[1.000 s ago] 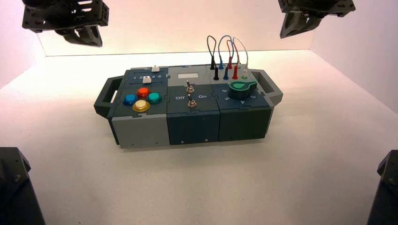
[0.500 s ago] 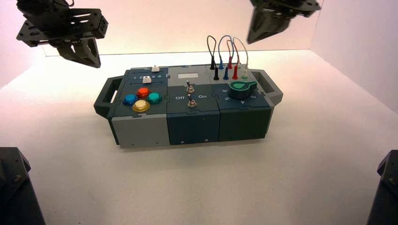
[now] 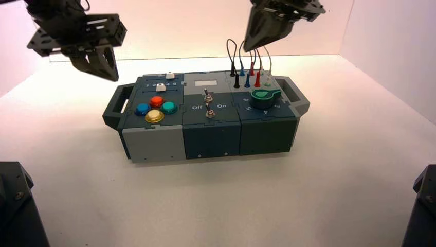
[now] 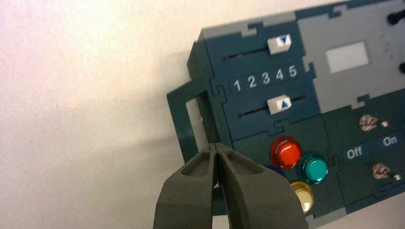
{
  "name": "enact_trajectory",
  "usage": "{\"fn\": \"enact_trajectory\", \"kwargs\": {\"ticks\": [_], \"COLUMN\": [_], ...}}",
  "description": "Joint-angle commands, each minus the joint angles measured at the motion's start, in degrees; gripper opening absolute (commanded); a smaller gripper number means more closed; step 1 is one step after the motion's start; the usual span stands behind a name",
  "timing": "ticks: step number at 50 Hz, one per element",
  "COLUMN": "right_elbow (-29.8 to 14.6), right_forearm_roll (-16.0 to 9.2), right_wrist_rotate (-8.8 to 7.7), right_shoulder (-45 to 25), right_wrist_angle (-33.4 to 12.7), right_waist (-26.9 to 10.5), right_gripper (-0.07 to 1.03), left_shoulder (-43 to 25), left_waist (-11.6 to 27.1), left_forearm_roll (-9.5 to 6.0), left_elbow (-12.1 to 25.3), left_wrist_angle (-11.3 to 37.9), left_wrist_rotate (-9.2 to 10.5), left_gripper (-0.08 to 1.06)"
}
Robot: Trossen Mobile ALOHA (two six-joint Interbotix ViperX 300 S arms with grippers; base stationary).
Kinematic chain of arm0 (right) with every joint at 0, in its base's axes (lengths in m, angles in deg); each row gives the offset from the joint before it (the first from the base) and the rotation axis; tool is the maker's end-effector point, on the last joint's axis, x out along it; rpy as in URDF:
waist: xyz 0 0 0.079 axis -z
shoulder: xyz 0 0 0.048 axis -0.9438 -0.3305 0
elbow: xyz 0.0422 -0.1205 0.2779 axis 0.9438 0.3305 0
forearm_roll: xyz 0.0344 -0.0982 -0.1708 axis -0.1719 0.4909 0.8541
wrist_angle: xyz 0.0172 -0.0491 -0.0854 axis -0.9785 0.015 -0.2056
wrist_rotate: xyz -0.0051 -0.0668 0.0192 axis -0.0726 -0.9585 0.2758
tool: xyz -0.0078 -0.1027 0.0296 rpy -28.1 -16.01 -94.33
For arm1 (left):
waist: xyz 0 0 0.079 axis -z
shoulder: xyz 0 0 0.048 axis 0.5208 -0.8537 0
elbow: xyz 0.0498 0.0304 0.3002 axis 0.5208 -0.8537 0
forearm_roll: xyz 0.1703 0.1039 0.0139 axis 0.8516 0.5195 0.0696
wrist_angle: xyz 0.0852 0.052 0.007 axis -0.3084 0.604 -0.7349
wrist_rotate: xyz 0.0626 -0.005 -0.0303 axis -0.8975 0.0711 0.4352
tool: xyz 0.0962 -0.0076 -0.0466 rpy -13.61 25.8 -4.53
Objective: Flip the bottom switch on with the right gripper.
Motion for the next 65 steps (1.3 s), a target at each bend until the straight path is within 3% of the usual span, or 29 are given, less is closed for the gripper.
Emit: {"fn": "enact_trajectory", "kwargs": {"ticks": [1,14,26,42,54,65], "right_elbow": [-1.41,-1.76,-1.67,-3.6,-5.89,-7.47], "right_forearm_roll": [-1.05,-2.9,-4.39,-5.54,-6.15,-8.26], "right_wrist_rotate": [0.09,0.09,0.09,0.0,0.0,0.09], "right_shoulder": [0.09,-0.09,-1.05,-7.65,-10.72,-12.66], "right_wrist_angle": [0.18,0.18,0.18,0.79,0.09,-1.32], "right_waist": [-1.85,-5.01,-7.47,-11.87,-14.15,-16.96], "right_gripper": [-0.02,-0.02,-0.02,-0.02,-0.02,-0.02], "left_shoulder": [-1.49,-7.91,-9.58,-14.68,-15.56,-15.82], "left_waist": [0.26,0.26,0.26,0.26,0.62,0.53], "left_forearm_roll": [-0.18,-0.18,-0.18,-0.35,-0.26,-0.26], "left_elbow": [1.05,1.93,3.87,6.24,6.86,8.09], "left_wrist_angle": [-0.09,-2.81,-4.04,-4.22,-4.31,-4.48], "left_wrist_rotate": [0.18,0.09,0.18,0.26,0.53,0.62], "left_gripper": [-0.03,-0.03,-0.03,-0.03,-0.03,-0.03]}}
